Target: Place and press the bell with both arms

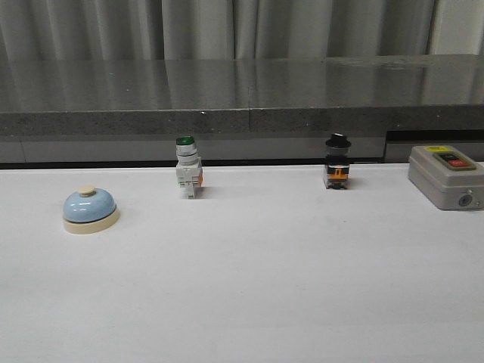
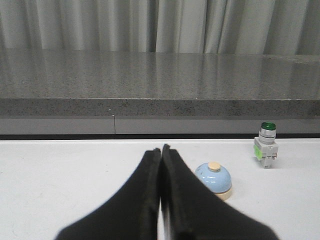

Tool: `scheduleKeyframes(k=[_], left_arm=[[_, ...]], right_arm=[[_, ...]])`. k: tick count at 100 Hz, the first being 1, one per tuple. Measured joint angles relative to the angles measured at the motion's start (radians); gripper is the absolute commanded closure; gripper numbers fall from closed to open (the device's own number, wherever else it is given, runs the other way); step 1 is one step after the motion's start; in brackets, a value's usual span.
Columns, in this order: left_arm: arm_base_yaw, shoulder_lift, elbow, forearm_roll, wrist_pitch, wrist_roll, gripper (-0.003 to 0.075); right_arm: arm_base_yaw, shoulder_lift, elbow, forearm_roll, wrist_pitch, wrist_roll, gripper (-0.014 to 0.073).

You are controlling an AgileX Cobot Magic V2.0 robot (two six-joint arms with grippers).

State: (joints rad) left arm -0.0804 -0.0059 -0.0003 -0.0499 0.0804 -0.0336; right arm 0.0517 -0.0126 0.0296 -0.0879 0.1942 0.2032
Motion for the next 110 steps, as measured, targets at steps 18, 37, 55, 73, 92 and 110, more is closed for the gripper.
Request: scheduleKeyframes(k=[18,37,55,73,92,110], left_arm=[[0.0,0.0,0.0,0.0,0.0,0.002,0.0739],[0.0,0.0,0.0,0.0,-0.004,0.002,0.0739],[0.0,0.0,-0.012,0.0,0.019,0.002,0.0739],[0.0,0.0,-0.092,-0.014,0.045,0.002,0.0739],[0.0,0.06,-0.201,-0.025,0.045,0.002,0.0739],[0.0,0.202,-0.311,-0.025,0.105,0.002,0.0739]], right_arm=[[0.0,0.0,0.0,0.0,0.0,0.0,0.0662],[0.0,0.0,0.0,0.0,0.0,0.0,0.0662],[0.0,0.0,0.0,0.0,0.0,0.0,0.0662],[0.0,0.0,0.0,0.0,0.0,0.0,0.0662],[0.0,0.0,0.0,0.0,0.0,0.0,0.0662],[0.0,0.0,0.0,0.0,0.0,0.0,0.0662]])
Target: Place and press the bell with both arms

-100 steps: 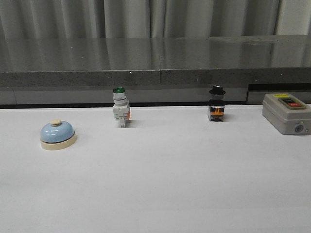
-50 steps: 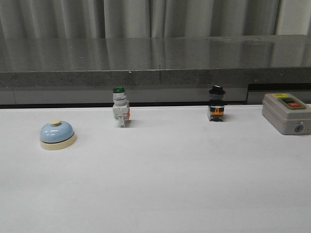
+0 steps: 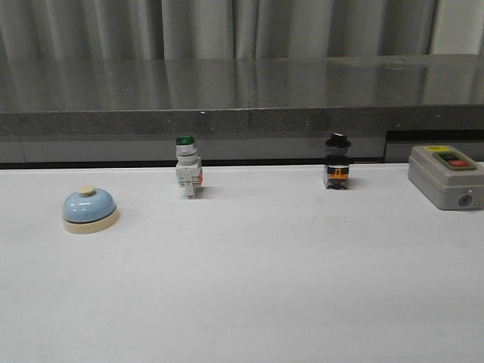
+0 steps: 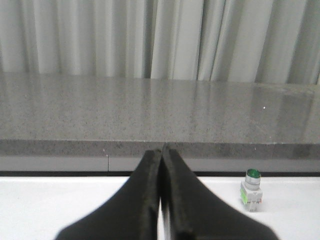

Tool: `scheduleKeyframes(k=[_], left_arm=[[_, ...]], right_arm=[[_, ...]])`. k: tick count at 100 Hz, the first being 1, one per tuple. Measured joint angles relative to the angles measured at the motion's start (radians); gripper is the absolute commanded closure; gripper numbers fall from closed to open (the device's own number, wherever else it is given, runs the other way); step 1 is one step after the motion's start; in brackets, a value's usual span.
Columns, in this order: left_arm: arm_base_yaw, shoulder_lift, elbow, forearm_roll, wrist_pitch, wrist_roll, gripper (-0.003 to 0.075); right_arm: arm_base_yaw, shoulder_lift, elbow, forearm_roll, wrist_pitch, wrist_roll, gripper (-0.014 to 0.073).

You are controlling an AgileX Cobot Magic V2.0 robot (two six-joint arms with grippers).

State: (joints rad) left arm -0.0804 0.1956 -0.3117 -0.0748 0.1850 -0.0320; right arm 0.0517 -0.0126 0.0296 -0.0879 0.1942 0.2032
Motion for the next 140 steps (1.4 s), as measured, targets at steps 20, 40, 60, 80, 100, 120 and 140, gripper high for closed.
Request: scheduleKeyframes(k=[20,40,60,80,100,120,140], left_arm=[[0.0,0.212,-0.146,0.0,0.105,0.0,0.0736],[0.0,0.393,-0.26,-0.002,0.109,0.055,0.0613],[0.0,0.563,-0.354,-0.004,0.113,0.095,0.0093],[-0.002,0.723,-0.433,-0.004,0.113,0.101,0.0063],[-0.067,0.897,-0.555,-0.004,0.136,0.101,0.0097],[-0.14,1.105,-0.719,-0.006,0.263,0.102,0.0101],[-0.162,1.294,-0.872,-0.013,0.431,0.102,0.0101]], right_arm=[[0.0,0.0,0.0,0.0,0.0,0.0,0.0662],[0.0,0.0,0.0,0.0,0.0,0.0,0.0662],[0.0,0.0,0.0,0.0,0.0,0.0,0.0662],[0.0,0.0,0.0,0.0,0.0,0.0,0.0662],[0.0,0.0,0.0,0.0,0.0,0.0,0.0662],[0.0,0.0,0.0,0.0,0.0,0.0,0.0662],[0.0,0.0,0.0,0.0,0.0,0.0,0.0662]])
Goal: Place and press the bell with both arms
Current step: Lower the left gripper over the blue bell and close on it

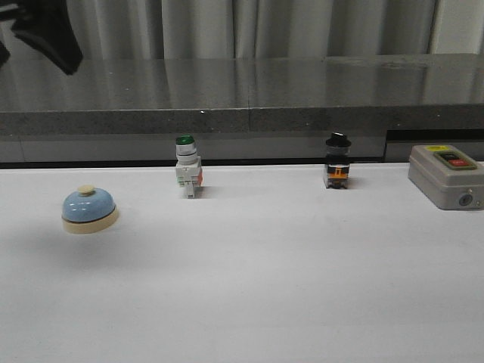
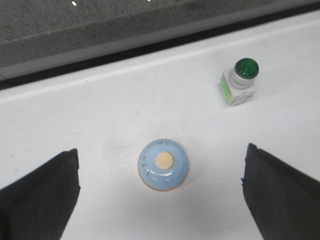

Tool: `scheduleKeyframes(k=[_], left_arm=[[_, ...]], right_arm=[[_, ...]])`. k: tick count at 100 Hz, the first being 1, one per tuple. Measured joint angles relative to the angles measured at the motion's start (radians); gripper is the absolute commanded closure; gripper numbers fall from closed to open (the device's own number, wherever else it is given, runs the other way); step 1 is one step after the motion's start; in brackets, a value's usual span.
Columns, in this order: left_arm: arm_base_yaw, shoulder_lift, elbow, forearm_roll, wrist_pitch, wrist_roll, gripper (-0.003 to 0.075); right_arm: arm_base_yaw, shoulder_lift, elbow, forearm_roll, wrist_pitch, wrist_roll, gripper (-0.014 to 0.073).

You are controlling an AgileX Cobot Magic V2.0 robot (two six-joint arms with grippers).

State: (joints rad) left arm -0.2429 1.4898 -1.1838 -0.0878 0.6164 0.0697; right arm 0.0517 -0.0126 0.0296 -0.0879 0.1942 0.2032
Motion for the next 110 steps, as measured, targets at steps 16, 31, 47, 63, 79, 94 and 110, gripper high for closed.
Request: scheduleKeyframes(k=[16,31,47,63,79,94,110], left_arm=[[-0.002,0.12,-0.072,-0.009,0.057,0.0,0.0101],[-0.002,0.213,-0.099,-0.025,0.062,0.002,0.0101],[-0.002,0.291,-0.101,-0.032,0.062,0.002,0.0101],[-0.002,0.356,-0.103,-0.032,0.046,0.002,0.0101],[-0.002,0.414,-0.103,-0.033,0.034,0.002,0.0101],[-0.002,0.459,-0.103,-0.037,0.007,0.002,0.0101],[-0.002,0.479,-0.103,-0.039,-0.021,0.002,0.0101]], right_arm=[[0.0,0.0,0.0,0.0,0.0,0.0,0.0662],[0.0,0.0,0.0,0.0,0.0,0.0,0.0662],[0.0,0.0,0.0,0.0,0.0,0.0,0.0662],[0.0,0.0,0.0,0.0,0.0,0.0,0.0662],[0.0,0.0,0.0,0.0,0.0,0.0,0.0662],[0.0,0.0,0.0,0.0,0.0,0.0,0.0662],[0.0,0.0,0.0,0.0,0.0,0.0,0.0662]])
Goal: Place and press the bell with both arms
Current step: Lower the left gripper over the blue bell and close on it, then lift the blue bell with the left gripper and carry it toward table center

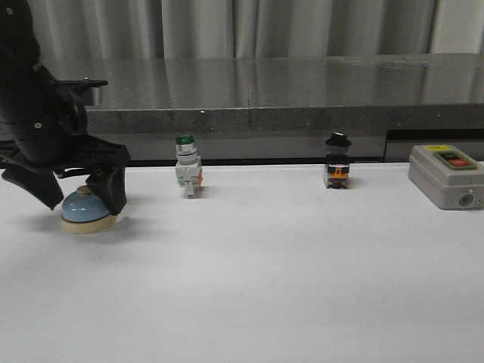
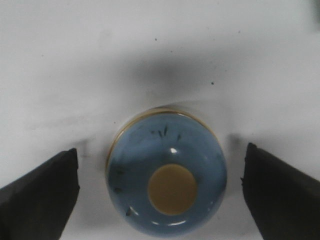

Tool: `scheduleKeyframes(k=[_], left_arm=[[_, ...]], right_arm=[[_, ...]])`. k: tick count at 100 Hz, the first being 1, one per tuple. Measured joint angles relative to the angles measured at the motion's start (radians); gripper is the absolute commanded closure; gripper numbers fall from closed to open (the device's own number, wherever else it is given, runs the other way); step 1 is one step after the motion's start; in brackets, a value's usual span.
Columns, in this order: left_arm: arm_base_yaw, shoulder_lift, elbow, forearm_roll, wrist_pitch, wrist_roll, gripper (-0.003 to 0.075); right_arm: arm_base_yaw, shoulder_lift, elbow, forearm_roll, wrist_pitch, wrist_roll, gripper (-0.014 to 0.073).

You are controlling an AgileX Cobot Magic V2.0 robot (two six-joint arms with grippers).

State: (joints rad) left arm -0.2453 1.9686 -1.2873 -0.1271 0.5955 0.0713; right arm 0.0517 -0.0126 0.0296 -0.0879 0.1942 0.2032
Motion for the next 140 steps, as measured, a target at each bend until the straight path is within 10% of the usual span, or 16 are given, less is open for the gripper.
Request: scheduleKeyframes(k=[23,57,93,140], left_arm=[[-0.003,0.021,-0.002,-0.001,-0.013,0.0,0.0115],[-0.003,0.021,-0.004,-0.003,-0.02,0.0,0.043],[-0.038,-0.013,-0.04,-0.002,0.03,0.0,0.0433],[-0.334,-0.044,-0.084,-0.02,0.045,0.0,0.0435]], right_arm=[[0.0,0.0,0.0,0.0,0.0,0.0,0.0662],[0.0,0.0,0.0,0.0,0.0,0.0,0.0662],[0.0,0.0,0.0,0.0,0.0,0.0,0.0662],[0.0,0.0,0.0,0.0,0.0,0.0,0.0662]])
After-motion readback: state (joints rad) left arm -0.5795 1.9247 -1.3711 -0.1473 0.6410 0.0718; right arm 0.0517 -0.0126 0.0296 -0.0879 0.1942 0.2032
